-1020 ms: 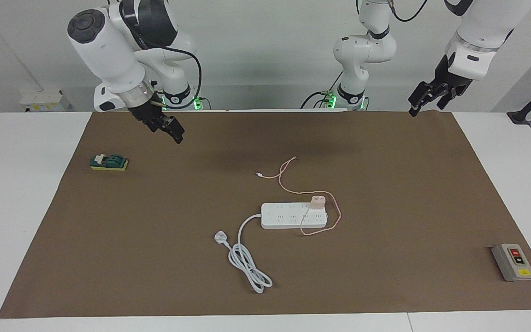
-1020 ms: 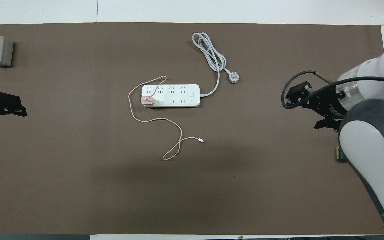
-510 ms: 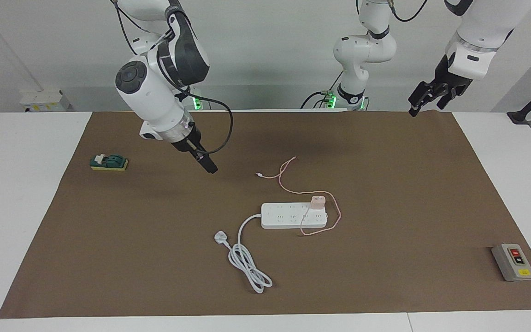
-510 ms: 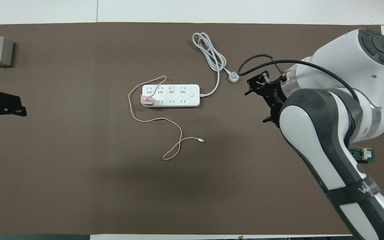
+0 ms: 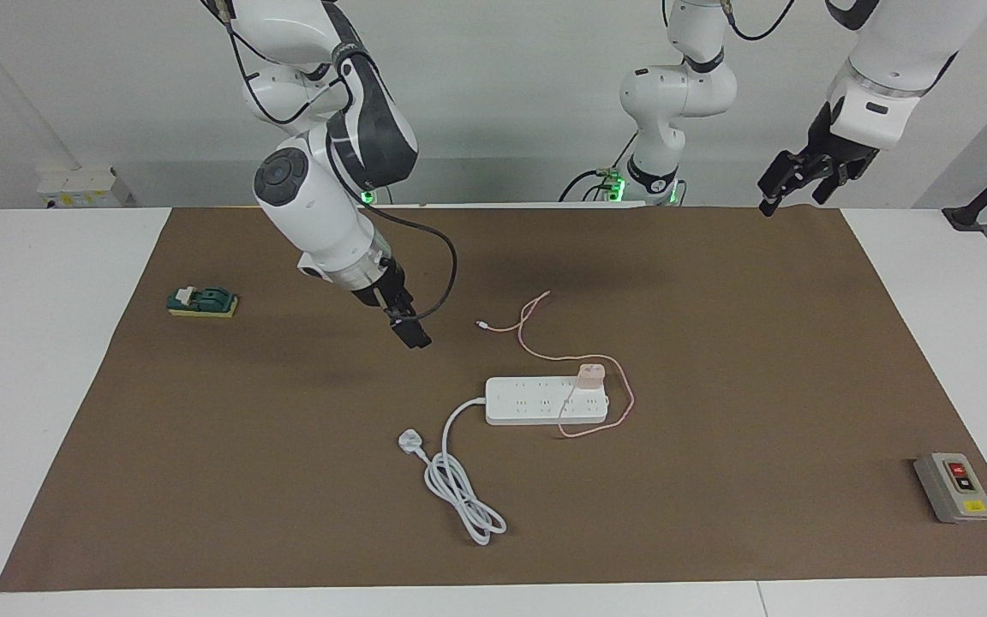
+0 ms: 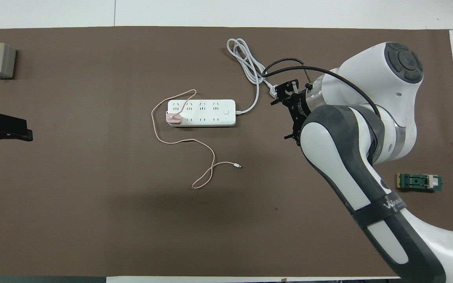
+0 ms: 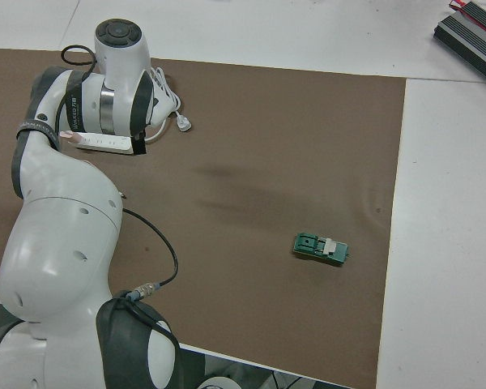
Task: Unplug charger and place it aside
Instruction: 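Hold the power strip end with the right gripper while the left gripper approaches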
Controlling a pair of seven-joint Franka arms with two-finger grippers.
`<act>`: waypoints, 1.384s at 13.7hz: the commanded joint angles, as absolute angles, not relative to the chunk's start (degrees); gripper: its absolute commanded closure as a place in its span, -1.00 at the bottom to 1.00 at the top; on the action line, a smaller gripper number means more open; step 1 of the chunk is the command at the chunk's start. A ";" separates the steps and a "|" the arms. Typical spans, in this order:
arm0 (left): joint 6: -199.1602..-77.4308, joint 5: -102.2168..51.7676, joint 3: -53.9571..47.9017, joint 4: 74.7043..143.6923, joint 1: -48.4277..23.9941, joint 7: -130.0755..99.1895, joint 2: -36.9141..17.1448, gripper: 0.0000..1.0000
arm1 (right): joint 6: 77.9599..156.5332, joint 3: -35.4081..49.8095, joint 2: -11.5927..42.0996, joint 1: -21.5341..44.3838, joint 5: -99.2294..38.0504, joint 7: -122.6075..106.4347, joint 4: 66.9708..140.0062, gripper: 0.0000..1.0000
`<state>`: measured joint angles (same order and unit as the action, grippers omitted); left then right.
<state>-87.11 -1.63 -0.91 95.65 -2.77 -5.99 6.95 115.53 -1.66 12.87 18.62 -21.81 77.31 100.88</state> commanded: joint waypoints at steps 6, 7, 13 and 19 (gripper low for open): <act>-92.98 -2.81 -0.62 98.96 -5.44 -32.94 8.44 -1.00 | 117.25 -1.76 13.54 19.07 -23.03 78.57 100.90 -1.00; -93.42 -2.90 -0.62 98.96 -5.45 -33.22 8.44 -1.00 | 117.25 -1.76 13.54 19.07 -23.03 78.57 100.90 -1.00; -102.54 -2.90 -0.62 103.43 -9.57 -71.79 8.96 -1.00 | 117.25 -1.76 13.54 19.25 -23.03 78.66 100.81 -1.00; -106.17 -2.81 -0.62 100.04 -14.14 -97.44 -1.64 -1.00 | 118.12 -1.67 14.41 19.42 -23.20 81.72 100.55 -1.00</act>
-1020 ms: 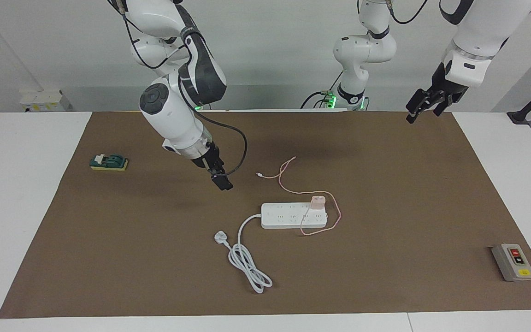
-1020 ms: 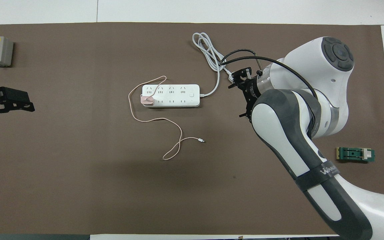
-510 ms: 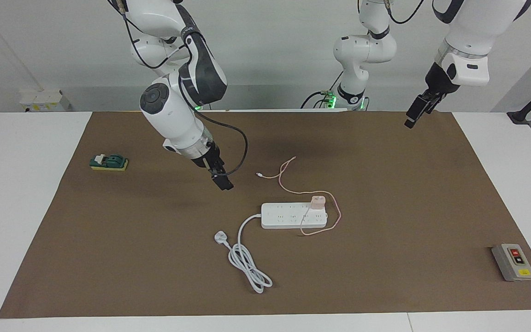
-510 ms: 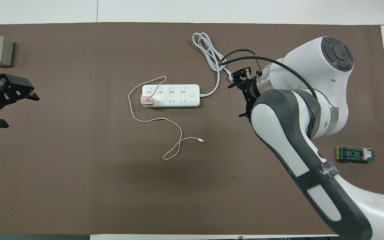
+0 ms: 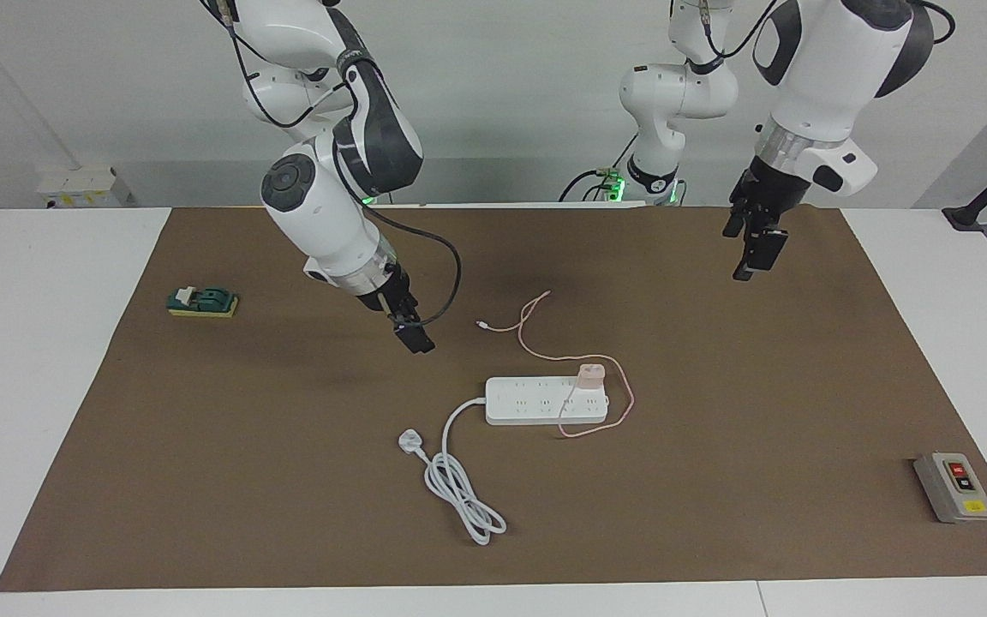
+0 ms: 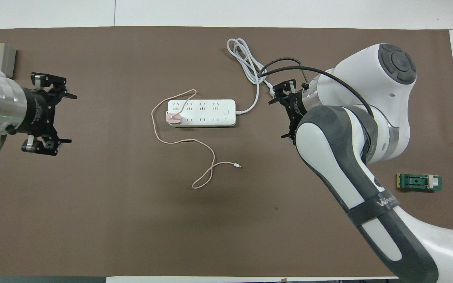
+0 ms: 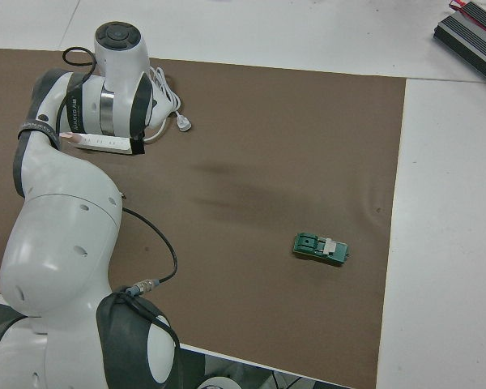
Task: Unplug charger and place it aside
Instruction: 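Hold the power strip end with the right gripper while the left gripper approaches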
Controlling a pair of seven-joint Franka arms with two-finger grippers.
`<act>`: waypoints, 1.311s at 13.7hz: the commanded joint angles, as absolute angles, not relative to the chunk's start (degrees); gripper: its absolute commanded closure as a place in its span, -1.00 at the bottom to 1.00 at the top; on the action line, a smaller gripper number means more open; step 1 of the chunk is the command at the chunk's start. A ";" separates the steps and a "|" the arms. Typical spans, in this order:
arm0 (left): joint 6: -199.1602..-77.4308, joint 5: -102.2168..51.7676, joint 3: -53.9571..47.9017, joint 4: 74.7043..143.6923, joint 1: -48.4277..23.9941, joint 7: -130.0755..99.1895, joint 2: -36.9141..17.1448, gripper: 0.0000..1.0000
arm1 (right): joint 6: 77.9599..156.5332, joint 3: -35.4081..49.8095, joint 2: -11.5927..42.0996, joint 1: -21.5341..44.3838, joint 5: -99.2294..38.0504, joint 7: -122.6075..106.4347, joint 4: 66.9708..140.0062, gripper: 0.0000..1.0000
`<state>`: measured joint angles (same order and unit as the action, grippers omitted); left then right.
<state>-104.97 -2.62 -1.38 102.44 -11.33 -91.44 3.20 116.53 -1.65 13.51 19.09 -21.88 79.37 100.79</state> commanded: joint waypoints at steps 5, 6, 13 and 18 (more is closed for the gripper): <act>-108.01 -3.07 -0.62 98.62 -18.19 -101.15 -8.07 -1.00 | 125.41 -1.76 19.85 22.32 -27.06 88.85 99.85 -1.00; -109.58 -3.60 -0.62 99.31 -18.98 -103.42 -8.35 -1.00 | 126.72 -1.76 21.43 22.76 -28.38 89.90 99.15 -1.00; -113.64 -3.69 -0.62 100.81 -22.06 -110.65 -12.22 -1.00 | 131.22 -1.67 29.08 23.56 -34.63 92.02 94.14 -1.00; -115.39 -3.60 -0.62 100.37 -22.93 -110.74 -15.02 -1.00 | 131.66 -1.67 33.21 23.55 -39.36 89.91 90.72 -1.00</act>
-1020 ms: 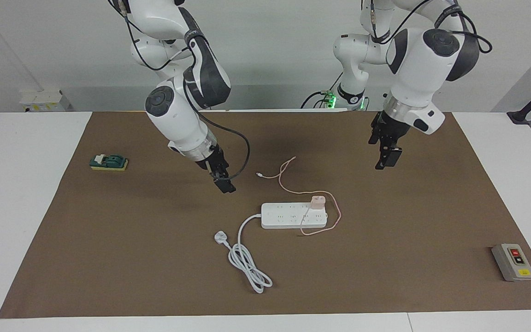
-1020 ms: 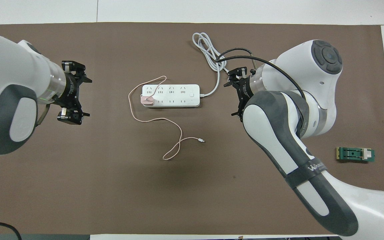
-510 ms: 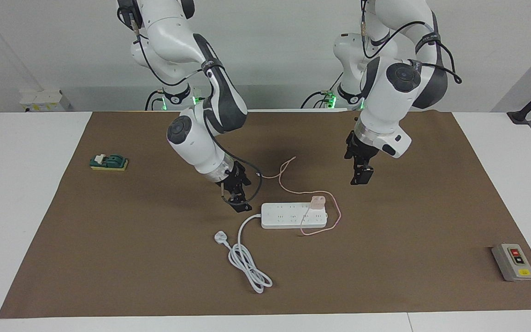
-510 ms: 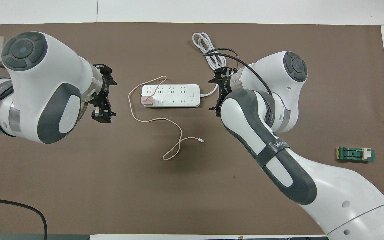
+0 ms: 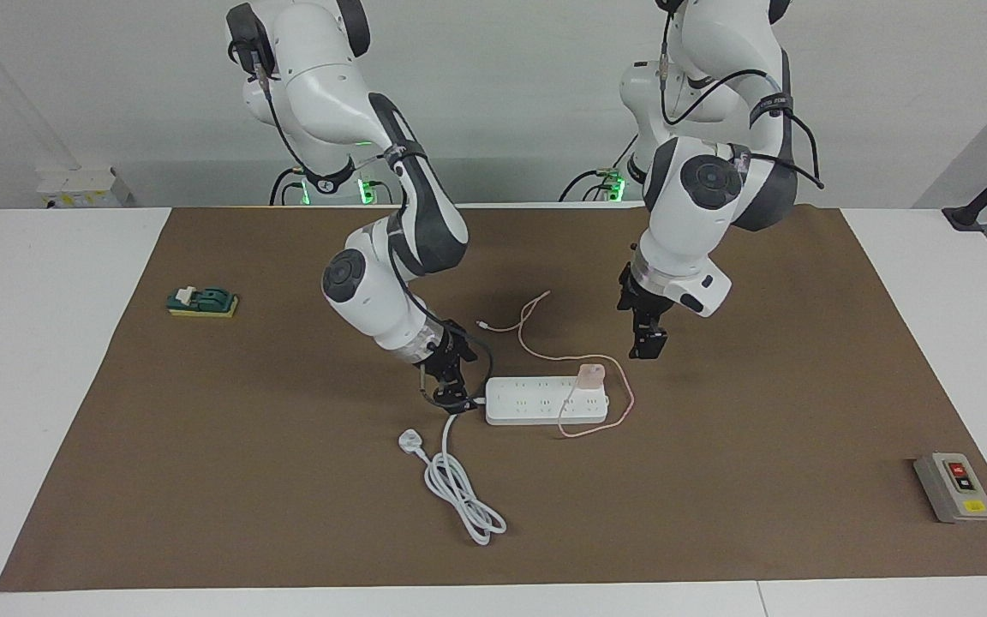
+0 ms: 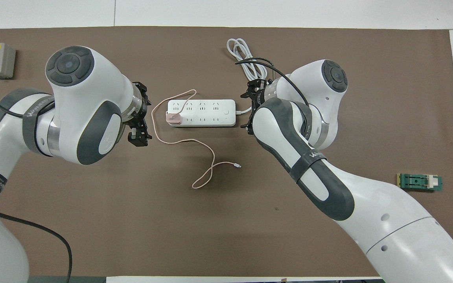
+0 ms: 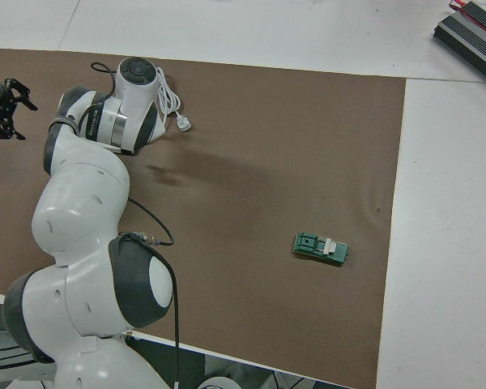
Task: Unplug charger and place it aside
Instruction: 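Grasp the pink charger on the strip with the left gripper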
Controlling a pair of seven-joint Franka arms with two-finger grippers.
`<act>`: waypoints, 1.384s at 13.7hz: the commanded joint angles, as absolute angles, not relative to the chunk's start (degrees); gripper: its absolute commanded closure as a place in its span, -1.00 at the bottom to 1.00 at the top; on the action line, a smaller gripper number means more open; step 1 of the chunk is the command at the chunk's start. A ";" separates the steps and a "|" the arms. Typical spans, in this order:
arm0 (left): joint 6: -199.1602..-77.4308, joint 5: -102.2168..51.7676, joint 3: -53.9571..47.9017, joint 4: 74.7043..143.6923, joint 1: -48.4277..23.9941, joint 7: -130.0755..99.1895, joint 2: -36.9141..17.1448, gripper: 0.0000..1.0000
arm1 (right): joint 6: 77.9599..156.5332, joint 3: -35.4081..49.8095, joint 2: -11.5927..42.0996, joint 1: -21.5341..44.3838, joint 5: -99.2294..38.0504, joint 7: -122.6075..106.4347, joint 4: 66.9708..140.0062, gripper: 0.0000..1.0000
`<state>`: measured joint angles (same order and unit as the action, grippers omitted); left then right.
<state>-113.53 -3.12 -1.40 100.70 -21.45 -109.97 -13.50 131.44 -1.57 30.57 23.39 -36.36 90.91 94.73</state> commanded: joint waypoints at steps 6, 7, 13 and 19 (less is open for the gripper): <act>-114.43 -3.60 -0.53 93.78 -24.43 -112.24 -22.50 -1.00 | 131.66 -1.67 34.80 25.05 -39.73 87.11 89.47 -1.00; -115.48 -3.52 -0.53 93.78 -24.35 -112.24 -22.76 -1.00 | 131.66 -1.67 35.85 25.14 -39.47 87.01 89.39 -1.00; -117.68 -3.08 -0.53 93.87 -24.52 -112.32 -24.43 -1.00 | 131.92 -1.67 38.06 26.37 -39.11 86.66 87.71 -1.00; -119.27 -3.25 -0.53 94.39 -26.37 -113.64 -26.02 -1.00 | 133.24 -1.67 38.93 26.37 -38.94 84.55 87.28 -1.00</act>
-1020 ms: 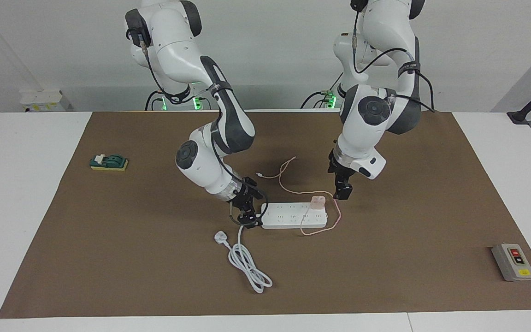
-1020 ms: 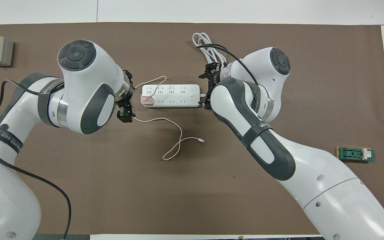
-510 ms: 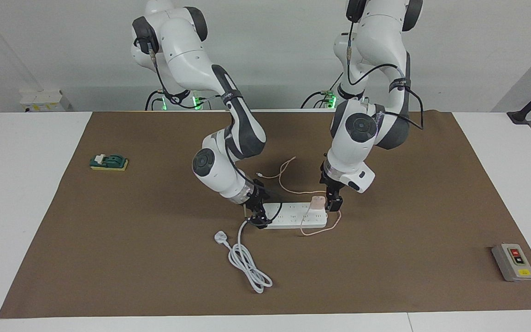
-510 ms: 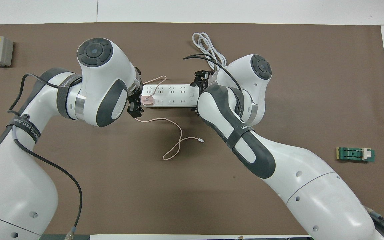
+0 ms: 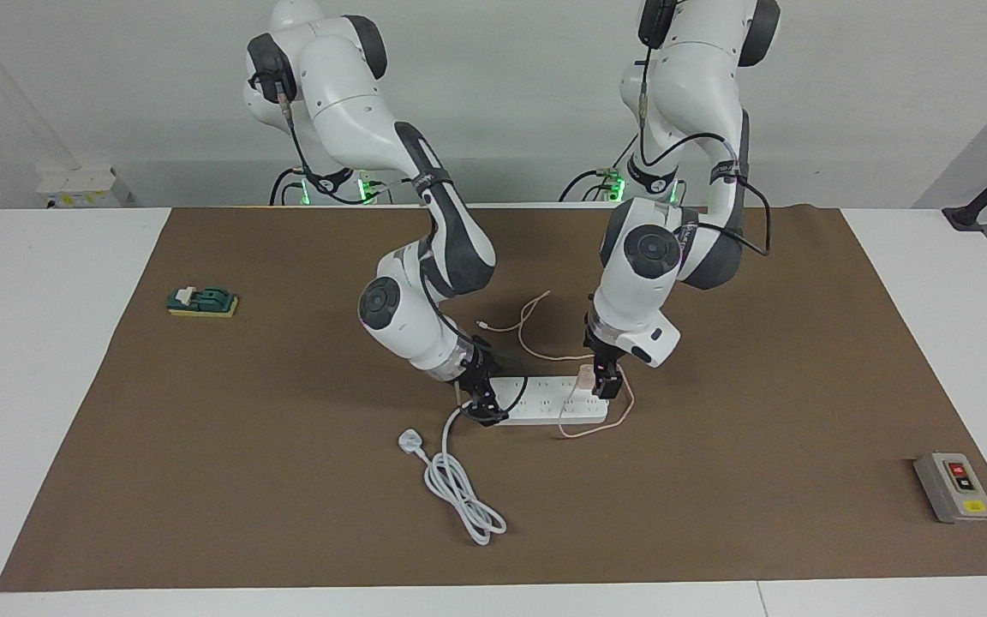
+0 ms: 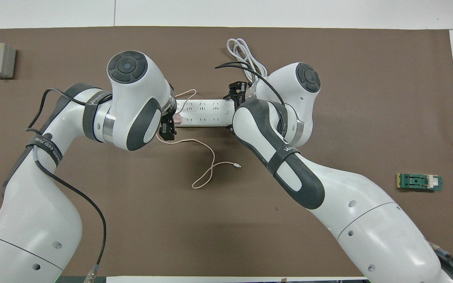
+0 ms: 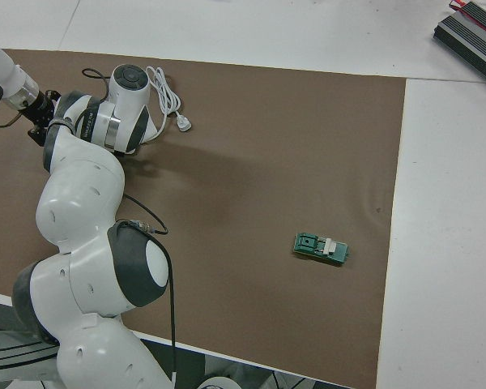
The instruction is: Unplug charger and place it aside
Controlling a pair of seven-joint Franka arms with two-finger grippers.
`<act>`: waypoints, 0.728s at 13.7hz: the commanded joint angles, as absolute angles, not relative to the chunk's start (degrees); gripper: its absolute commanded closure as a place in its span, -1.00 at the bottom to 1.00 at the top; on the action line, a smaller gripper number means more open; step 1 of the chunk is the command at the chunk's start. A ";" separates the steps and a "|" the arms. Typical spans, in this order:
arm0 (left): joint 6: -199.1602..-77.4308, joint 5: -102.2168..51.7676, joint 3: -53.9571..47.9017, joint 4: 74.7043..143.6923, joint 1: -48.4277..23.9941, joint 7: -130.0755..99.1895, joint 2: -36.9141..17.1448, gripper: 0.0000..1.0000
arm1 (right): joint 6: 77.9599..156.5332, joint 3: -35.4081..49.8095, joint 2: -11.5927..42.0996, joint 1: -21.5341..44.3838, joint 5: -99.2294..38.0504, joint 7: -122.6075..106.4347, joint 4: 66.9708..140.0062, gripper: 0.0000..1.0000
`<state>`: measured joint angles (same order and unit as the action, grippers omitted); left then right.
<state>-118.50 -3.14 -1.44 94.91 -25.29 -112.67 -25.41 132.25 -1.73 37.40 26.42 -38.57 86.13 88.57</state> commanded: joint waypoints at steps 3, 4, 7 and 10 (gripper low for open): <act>-119.18 -3.16 -0.53 94.48 -26.37 -113.64 -26.02 -1.00 | 133.42 -1.67 39.81 26.37 -39.02 84.55 86.40 -1.00; -119.18 -3.08 -0.53 94.48 -26.37 -113.64 -26.02 -1.00 | 133.42 -1.67 39.99 26.45 -39.02 84.12 86.40 -1.00; -119.44 -3.08 -0.44 94.92 -26.37 -113.64 -26.02 -1.00 | 137.09 -1.67 40.25 26.80 -39.20 83.76 86.75 -1.00; -119.09 -3.08 -0.44 94.92 -26.37 -113.64 -25.93 -1.00 | 137.37 -1.67 40.61 27.60 -39.29 83.50 86.92 0.63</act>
